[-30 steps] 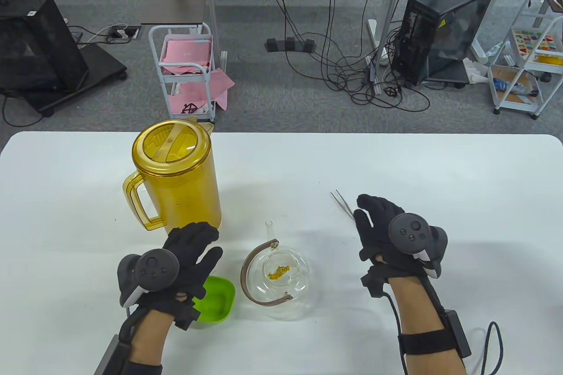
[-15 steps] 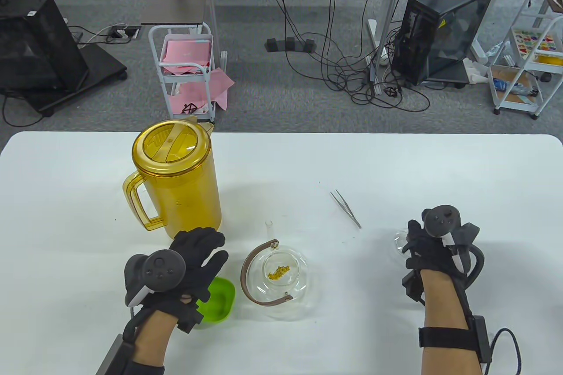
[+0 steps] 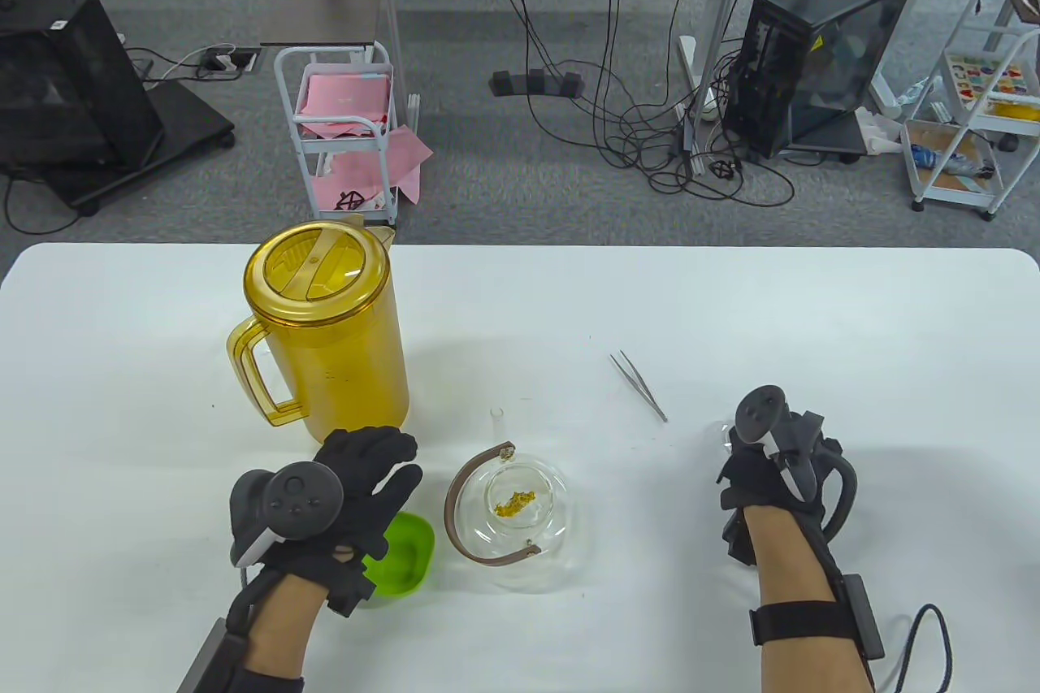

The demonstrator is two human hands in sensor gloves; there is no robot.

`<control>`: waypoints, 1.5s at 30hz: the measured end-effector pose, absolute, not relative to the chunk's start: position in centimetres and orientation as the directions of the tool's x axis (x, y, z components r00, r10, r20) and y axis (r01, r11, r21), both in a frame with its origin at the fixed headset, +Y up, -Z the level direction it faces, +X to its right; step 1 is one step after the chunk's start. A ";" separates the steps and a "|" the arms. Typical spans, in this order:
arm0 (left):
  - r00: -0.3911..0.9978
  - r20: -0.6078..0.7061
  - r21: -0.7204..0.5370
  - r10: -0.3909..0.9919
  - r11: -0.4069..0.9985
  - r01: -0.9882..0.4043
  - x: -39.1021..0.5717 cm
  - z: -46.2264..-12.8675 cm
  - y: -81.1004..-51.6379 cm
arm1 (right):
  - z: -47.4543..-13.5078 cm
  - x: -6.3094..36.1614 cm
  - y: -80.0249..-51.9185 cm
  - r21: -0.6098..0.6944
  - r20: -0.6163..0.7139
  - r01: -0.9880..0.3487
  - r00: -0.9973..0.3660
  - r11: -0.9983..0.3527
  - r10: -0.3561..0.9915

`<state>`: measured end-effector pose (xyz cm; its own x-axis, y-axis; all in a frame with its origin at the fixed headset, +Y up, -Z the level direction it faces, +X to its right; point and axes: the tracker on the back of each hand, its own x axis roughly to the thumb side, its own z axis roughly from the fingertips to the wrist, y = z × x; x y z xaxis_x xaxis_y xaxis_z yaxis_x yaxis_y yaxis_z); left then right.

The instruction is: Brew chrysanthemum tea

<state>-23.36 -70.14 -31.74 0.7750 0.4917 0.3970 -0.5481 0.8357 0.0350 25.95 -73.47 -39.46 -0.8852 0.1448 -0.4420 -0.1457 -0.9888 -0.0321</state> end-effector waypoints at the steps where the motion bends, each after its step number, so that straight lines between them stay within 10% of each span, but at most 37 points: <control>1: 0.775 0.396 0.035 0.492 0.836 -0.548 -23.3 -31.7 -70.1 | -39.4 25.6 -73.1 -0.062 -0.423 -0.142 -0.893 -0.988 0.154; 17: 0.781 0.394 0.017 0.484 0.846 -0.533 -23.1 -31.8 -70.2 | -36.2 17.8 -68.1 -0.362 0.034 -0.469 -0.870 -0.805 0.492; 45: 0.787 0.386 0.003 0.482 0.852 -0.524 -23.1 -31.8 -70.2 | -31.0 7.0 -68.0 -0.257 0.409 -0.461 -0.848 -0.849 0.337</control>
